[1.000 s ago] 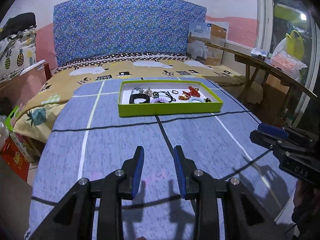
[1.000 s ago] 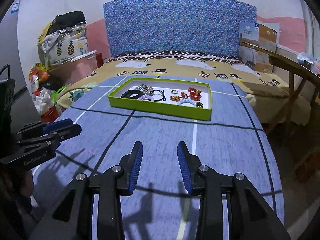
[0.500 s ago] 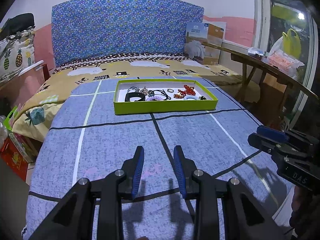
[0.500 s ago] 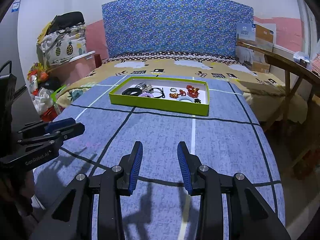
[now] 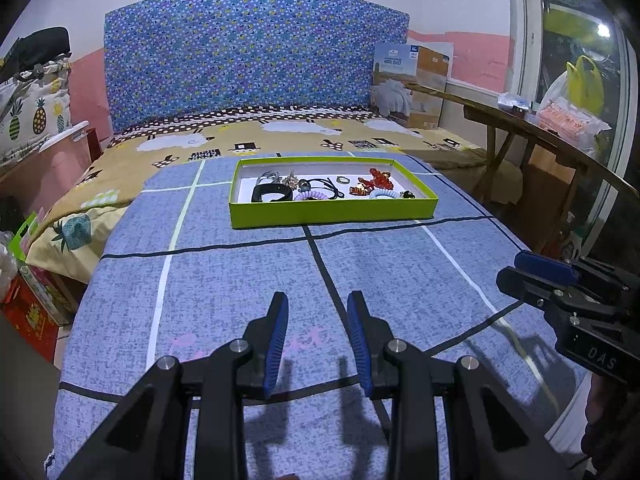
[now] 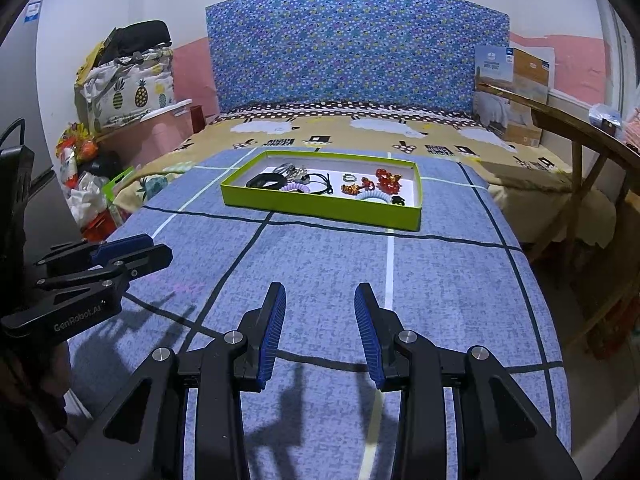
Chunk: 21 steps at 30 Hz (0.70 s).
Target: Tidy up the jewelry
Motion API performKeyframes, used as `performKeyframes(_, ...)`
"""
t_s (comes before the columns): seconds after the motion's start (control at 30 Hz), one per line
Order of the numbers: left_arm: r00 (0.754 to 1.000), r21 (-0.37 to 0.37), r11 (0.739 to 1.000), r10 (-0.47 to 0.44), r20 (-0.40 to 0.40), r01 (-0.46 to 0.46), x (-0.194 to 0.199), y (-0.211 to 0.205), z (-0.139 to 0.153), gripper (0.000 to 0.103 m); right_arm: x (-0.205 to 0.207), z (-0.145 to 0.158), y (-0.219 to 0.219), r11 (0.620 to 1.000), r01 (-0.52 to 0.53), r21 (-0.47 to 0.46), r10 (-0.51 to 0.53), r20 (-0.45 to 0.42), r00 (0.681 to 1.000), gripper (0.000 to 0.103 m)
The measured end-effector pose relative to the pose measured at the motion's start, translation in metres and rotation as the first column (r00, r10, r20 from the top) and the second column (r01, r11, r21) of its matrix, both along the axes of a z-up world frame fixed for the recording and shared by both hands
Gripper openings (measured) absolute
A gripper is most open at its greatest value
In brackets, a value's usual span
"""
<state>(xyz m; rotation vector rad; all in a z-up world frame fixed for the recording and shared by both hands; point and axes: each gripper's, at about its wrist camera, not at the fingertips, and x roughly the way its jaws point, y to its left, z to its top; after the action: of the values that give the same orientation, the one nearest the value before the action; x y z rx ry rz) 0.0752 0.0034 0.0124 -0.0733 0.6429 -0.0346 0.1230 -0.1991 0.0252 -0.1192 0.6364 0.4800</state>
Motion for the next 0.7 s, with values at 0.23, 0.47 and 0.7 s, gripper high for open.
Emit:
performKeyframes(0.23,1.0,0.0,1.0,0.001,-0.001,-0.001,0.0,0.001,-0.0002,0.032,0.0,-0.0004,0.0005,1.0,0.0,-0.001,0.0,0.0,1.0,0.037)
performKeyframes(0.47,1.0,0.0,1.0,0.003,-0.006,-0.003,-0.0008,0.0052,0.0,0.032,-0.0005,-0.001,0.0012,1.0,-0.001,-0.001,0.001,-0.002,1.0,0.037)
performKeyframes(0.7,1.0,0.004,1.0,0.007,-0.005,-0.007,-0.0013,0.0046,0.0002,0.032,-0.0012,-0.0013,0.0017,1.0,-0.002,-0.002,0.001,-0.004,1.0,0.037)
